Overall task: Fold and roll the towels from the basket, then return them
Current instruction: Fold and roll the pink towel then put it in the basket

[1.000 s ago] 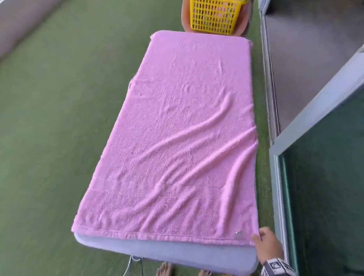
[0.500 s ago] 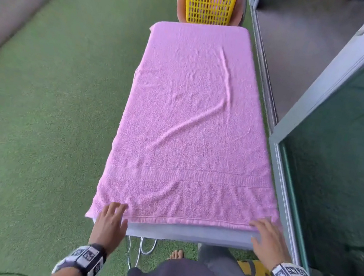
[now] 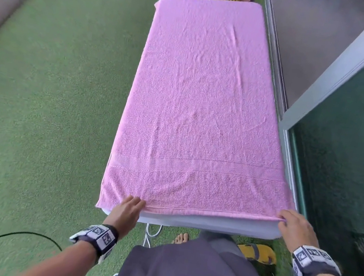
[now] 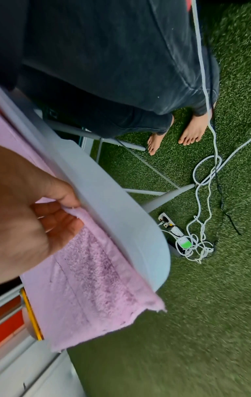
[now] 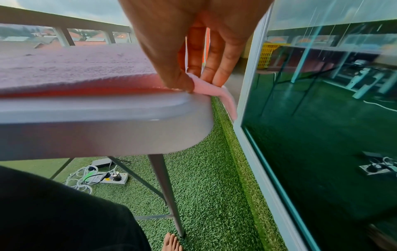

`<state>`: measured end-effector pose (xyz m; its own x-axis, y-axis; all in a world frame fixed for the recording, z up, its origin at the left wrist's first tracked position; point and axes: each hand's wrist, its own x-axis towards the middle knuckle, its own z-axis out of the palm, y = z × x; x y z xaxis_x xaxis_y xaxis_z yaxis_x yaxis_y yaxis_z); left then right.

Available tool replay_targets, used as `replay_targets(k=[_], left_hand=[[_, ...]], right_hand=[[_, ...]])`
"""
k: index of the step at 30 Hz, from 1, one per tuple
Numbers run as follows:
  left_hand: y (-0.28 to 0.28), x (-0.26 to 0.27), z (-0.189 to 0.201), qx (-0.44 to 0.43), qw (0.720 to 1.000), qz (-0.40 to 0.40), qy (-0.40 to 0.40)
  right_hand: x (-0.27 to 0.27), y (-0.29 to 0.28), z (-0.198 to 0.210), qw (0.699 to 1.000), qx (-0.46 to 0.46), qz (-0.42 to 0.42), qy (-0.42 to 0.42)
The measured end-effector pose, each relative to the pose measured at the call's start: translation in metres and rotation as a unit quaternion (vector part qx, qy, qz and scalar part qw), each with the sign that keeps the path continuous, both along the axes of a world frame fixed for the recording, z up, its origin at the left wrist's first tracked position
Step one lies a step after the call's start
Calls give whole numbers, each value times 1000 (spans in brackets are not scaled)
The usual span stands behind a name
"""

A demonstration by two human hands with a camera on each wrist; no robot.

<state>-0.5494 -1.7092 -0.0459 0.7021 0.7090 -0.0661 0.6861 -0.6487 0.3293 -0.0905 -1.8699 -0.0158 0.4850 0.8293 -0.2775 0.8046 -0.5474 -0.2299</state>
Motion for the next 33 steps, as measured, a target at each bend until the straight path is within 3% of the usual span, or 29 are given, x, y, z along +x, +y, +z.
replay_targets(k=[6,11,19,25,33], left_hand=[[-1,-21,-1,-17,983,182,-29],[1,-28,11,3,983,180,-37],[20,-11,7,29,961,263,81],[1,-8,-13,44,980,187,-55],[15,-14,-13,92,967,220,-94]], right_hand=[[-19,-9,-12,999,50,-2,18],[-26,-17,-15,997,69,-11,-24],[-24,-2,-15,995,24,-50,-81],[-36,-14,-37,996,85,28,10],[-22,-1,-23,986,144,-68,54]])
